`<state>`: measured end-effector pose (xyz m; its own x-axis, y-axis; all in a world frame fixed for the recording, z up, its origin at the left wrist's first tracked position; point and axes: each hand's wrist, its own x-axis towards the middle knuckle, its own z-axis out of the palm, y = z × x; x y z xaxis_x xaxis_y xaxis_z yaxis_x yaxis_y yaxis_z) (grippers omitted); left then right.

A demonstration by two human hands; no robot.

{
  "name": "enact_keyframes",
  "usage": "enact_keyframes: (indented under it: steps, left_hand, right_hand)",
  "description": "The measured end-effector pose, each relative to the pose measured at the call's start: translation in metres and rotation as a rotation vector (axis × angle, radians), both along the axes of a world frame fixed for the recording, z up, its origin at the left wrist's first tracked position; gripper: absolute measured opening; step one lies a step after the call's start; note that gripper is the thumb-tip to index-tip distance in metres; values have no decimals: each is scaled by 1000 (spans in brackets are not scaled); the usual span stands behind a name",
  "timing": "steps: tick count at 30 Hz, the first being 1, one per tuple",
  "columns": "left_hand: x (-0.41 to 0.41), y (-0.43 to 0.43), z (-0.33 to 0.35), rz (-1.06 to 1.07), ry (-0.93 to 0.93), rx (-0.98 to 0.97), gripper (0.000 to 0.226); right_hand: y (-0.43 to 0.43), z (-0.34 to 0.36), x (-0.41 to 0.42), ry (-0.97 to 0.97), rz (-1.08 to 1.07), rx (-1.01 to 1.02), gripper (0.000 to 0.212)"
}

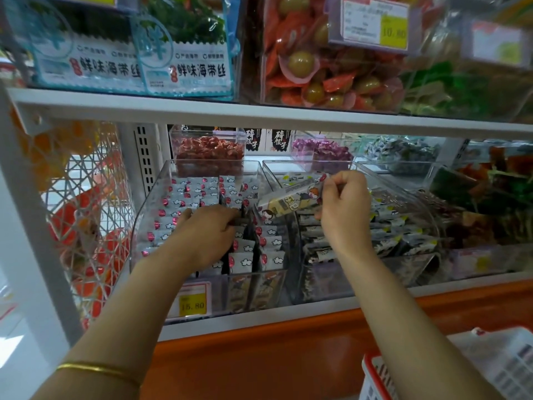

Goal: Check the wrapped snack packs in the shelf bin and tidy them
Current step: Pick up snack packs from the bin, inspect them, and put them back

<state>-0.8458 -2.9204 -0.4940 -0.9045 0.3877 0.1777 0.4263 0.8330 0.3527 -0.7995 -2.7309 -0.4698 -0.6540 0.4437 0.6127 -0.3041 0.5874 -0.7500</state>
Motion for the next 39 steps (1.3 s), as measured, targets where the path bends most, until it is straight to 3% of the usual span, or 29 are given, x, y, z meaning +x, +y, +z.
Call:
enact_keyframes:
  steps: [16, 21, 24, 28, 31, 36, 39]
  left_hand:
    - [0, 5, -1, -4, -5, -44, 46]
    - [3, 3, 2, 43, 47, -44, 48]
    - [14, 2, 11, 59, 142, 272, 40]
    - [39, 6, 24, -79, -202, 797, 24]
    - [46, 6, 24, -88, -329, 908, 15]
    - [47, -2, 23, 1, -458, 1178, 20]
    - [47, -2, 22, 35, -451, 1288, 19]
  right_hand:
    - [9, -10, 0, -33, 87, -259, 24]
    - [8, -10, 6, -47, 103, -347, 18]
    - [5, -10, 10, -65, 118, -371, 20]
    - [-2, -10, 16, -89, 197, -457, 25]
    - [-8, -9, 19, -102, 276, -577, 22]
    - [-10, -10, 25, -109, 556, -870, 9]
    - [-9, -12, 27, -139, 647, -958, 8]
